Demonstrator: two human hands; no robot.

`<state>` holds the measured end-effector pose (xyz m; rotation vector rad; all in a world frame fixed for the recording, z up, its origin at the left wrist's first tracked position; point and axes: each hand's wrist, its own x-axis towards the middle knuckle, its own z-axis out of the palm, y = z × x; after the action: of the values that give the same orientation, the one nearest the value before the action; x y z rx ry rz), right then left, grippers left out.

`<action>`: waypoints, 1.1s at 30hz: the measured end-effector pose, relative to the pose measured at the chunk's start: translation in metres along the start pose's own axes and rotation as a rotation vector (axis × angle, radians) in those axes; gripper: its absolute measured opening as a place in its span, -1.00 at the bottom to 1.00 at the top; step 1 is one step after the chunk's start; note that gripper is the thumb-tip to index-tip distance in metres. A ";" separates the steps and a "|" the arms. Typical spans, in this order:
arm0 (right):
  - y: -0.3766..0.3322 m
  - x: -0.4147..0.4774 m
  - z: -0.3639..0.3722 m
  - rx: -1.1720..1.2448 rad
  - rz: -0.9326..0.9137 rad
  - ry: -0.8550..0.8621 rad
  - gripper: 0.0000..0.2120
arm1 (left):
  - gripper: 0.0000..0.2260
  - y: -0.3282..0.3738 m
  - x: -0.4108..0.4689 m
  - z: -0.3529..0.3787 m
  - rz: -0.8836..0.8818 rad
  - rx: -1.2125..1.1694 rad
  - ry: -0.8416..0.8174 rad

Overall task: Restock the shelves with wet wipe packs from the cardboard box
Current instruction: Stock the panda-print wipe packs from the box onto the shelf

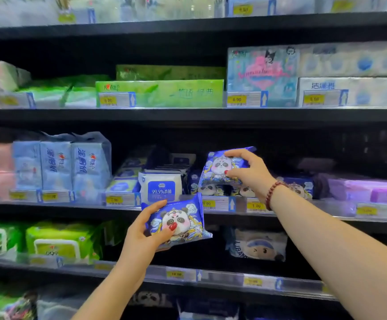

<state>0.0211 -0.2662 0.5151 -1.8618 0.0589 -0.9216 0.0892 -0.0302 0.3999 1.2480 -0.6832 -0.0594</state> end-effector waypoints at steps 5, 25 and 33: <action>0.023 0.017 0.016 -0.096 -0.035 -0.106 -0.57 | -0.55 -0.009 0.006 -0.008 -0.039 -0.053 0.041; 0.054 0.046 0.025 -0.764 0.081 -0.270 -0.36 | -0.56 -0.028 0.013 -0.008 -0.052 -0.079 0.027; 0.024 0.003 0.015 -0.470 -0.191 0.118 -0.62 | -0.56 -0.013 0.016 0.001 -0.011 -0.094 -0.016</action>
<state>0.0410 -0.2671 0.4948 -2.2715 0.1856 -1.2286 0.1056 -0.0415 0.3954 1.1617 -0.6801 -0.1095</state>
